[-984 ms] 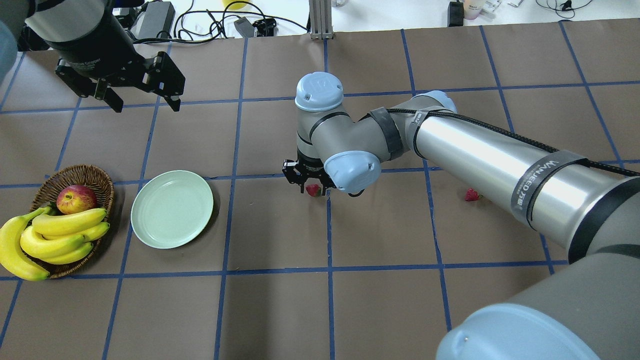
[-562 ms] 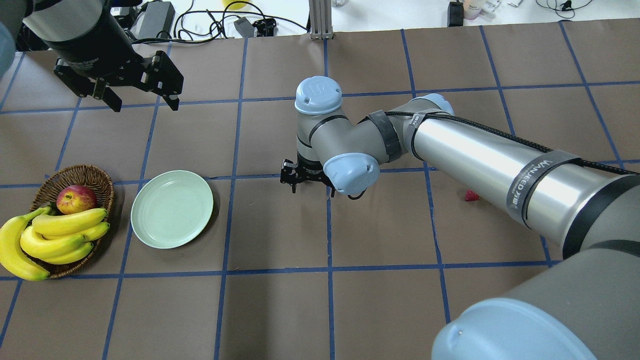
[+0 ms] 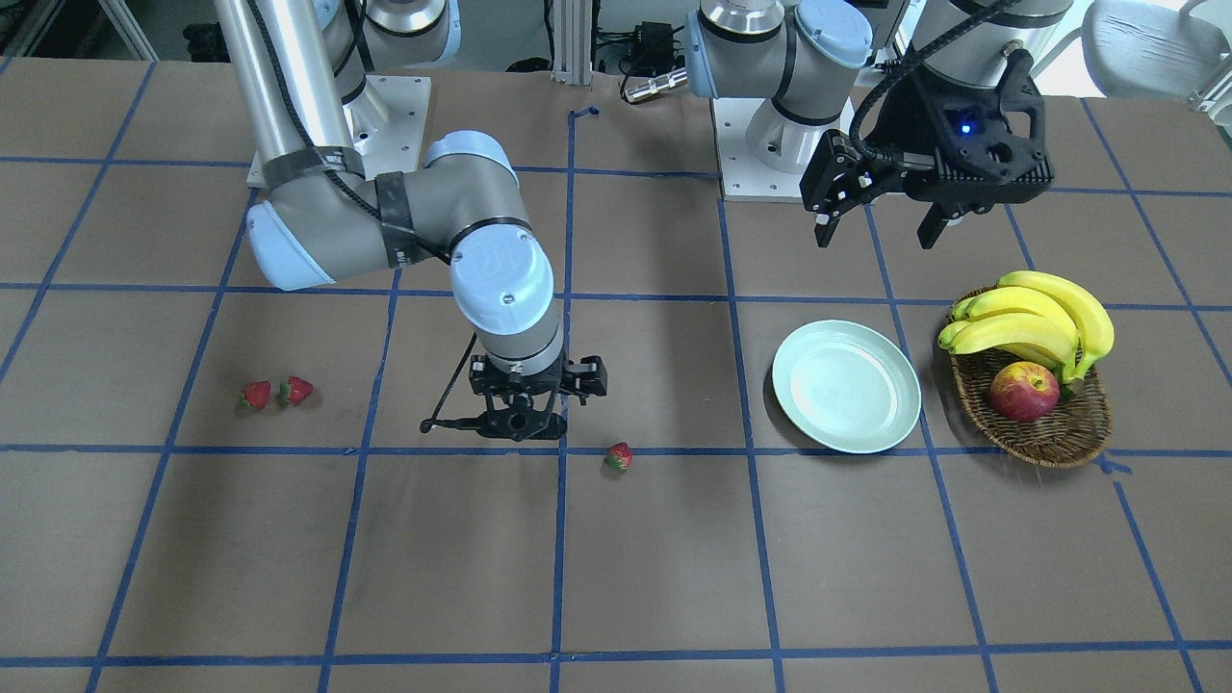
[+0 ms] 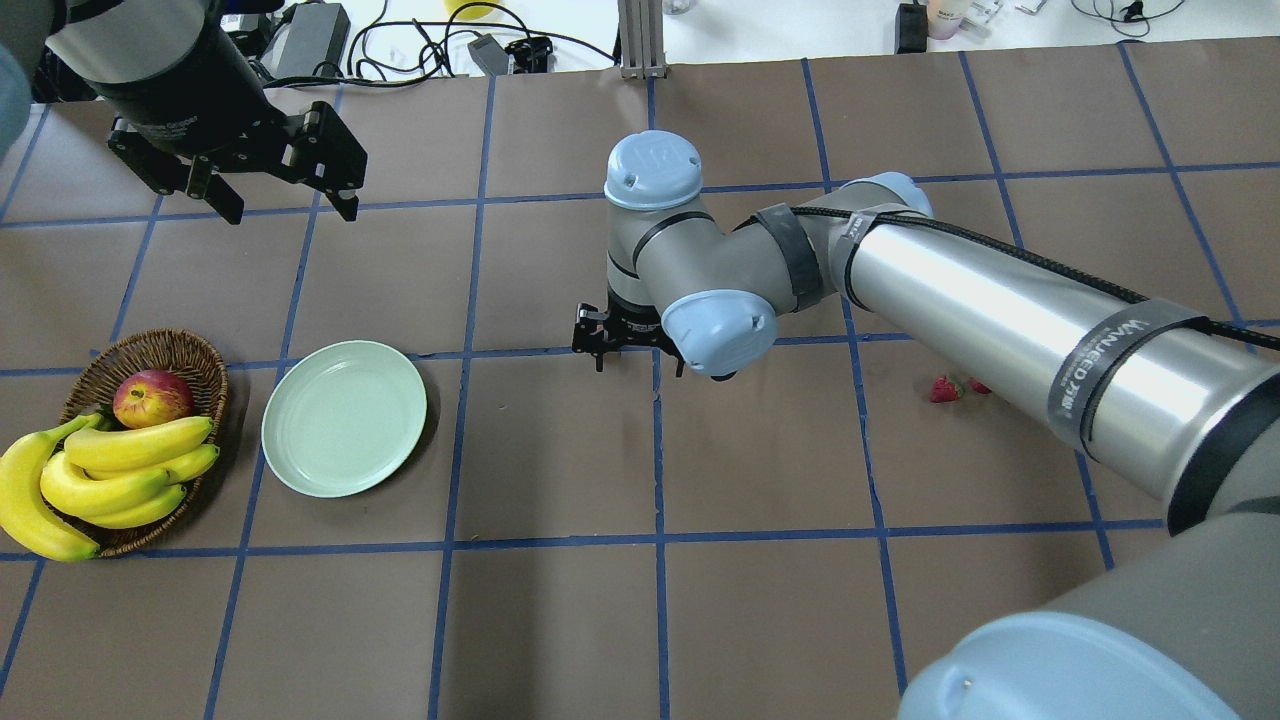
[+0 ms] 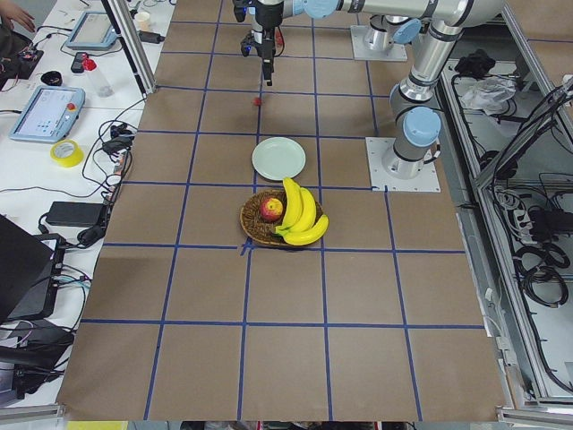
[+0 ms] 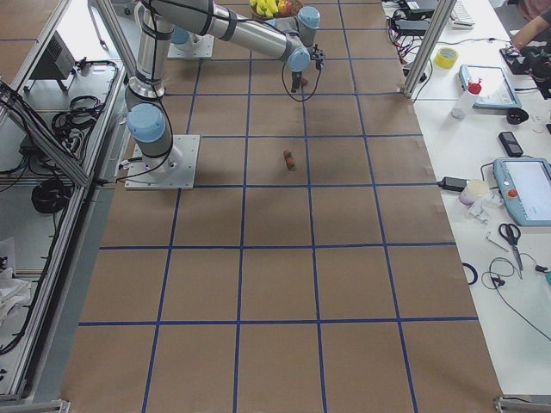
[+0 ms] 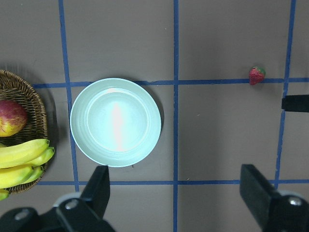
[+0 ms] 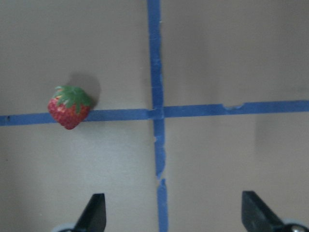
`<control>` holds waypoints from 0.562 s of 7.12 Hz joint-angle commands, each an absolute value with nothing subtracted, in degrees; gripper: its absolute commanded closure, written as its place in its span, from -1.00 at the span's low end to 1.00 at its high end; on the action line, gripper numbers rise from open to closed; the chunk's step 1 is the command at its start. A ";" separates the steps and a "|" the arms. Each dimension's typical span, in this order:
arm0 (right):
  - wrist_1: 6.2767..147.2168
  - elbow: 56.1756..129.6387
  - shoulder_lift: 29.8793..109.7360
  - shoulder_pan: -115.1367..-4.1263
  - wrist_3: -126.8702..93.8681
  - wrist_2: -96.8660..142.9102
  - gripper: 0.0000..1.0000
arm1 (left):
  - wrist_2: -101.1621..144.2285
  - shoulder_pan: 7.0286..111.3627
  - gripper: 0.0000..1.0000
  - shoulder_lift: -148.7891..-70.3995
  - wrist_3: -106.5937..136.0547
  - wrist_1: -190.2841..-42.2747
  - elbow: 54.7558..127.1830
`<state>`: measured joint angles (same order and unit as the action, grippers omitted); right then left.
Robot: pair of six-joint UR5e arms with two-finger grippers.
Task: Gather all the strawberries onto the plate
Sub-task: 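Grasp the center strawberry with the left gripper while the right gripper grasps another strawberry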
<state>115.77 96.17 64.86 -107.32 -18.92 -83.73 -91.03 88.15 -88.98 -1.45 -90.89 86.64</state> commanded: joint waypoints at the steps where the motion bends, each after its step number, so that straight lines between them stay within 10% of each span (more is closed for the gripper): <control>1: 110.04 99.99 70.90 -97.60 -4.72 -87.26 -0.97 | -90.18 88.24 -0.90 -90.25 -1.05 -87.49 86.83; 4: 111.96 109.31 76.54 -82.58 19.53 -90.78 -0.92 | -84.38 90.60 -0.87 -95.16 3.50 -69.49 97.60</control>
<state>110.91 105.62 74.30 -89.05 9.79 -89.12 -86.20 89.05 -92.87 1.51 -77.15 92.15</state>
